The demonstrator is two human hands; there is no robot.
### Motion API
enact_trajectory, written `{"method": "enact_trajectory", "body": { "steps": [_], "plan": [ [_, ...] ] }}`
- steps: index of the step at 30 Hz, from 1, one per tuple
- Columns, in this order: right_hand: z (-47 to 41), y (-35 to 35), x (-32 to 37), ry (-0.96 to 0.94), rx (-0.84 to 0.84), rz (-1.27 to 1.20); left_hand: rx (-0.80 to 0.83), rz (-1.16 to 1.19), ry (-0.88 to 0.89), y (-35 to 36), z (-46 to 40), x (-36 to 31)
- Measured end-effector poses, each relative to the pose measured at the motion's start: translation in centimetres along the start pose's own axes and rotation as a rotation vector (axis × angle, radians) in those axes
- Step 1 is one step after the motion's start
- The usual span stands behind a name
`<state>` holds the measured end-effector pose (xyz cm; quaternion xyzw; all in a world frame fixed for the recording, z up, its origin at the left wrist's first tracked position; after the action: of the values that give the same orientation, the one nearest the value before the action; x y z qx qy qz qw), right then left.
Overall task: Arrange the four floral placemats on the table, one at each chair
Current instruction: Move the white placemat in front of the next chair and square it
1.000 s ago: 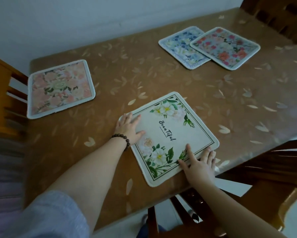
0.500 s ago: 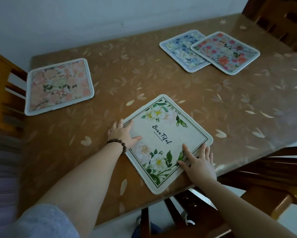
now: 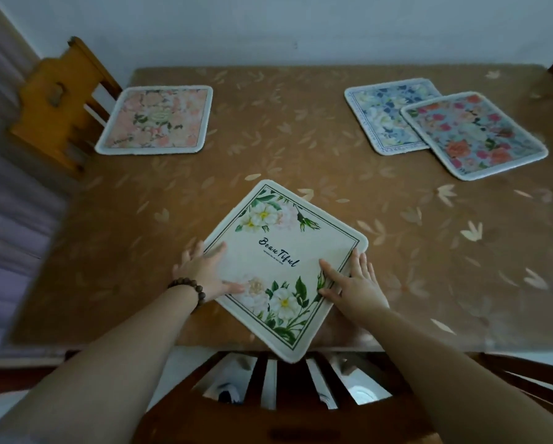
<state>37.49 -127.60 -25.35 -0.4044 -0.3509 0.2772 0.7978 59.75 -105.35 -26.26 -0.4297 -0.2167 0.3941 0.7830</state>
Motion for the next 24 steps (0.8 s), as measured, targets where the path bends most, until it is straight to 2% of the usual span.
{"method": "enact_trajectory", "body": {
  "steps": [5,9,19,24],
  "plan": [
    [-0.9,-1.1,-0.8,-0.100,0.075,0.035,0.058,0.034,-0.041,2.6,3.6,-0.1],
    [-1.8,-1.5,-1.4,-0.119,0.084,0.037,0.019,-0.039,-0.038,4.4,6.6,-0.6],
    [3.5,1.3,-2.3,-0.015,-0.017,-0.141,-0.111,-0.038,-0.038,4.7,8.9,-4.8],
    [5.8,1.7,-2.2,0.092,0.015,-0.145,-0.148,-0.042,-0.021,5.2,9.8,-5.2]
  ]
}}
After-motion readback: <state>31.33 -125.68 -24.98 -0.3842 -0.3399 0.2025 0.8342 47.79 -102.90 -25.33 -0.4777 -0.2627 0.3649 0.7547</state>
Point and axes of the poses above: each hand's wrist, its own z-axis away from the middle knuckle, its own y-axis out of the palm, x = y × z, the point moved 8 cm from there along -z, towards the middle knuckle, and after that the axes turned 8 degrees about -z, right-handed, at the moved point
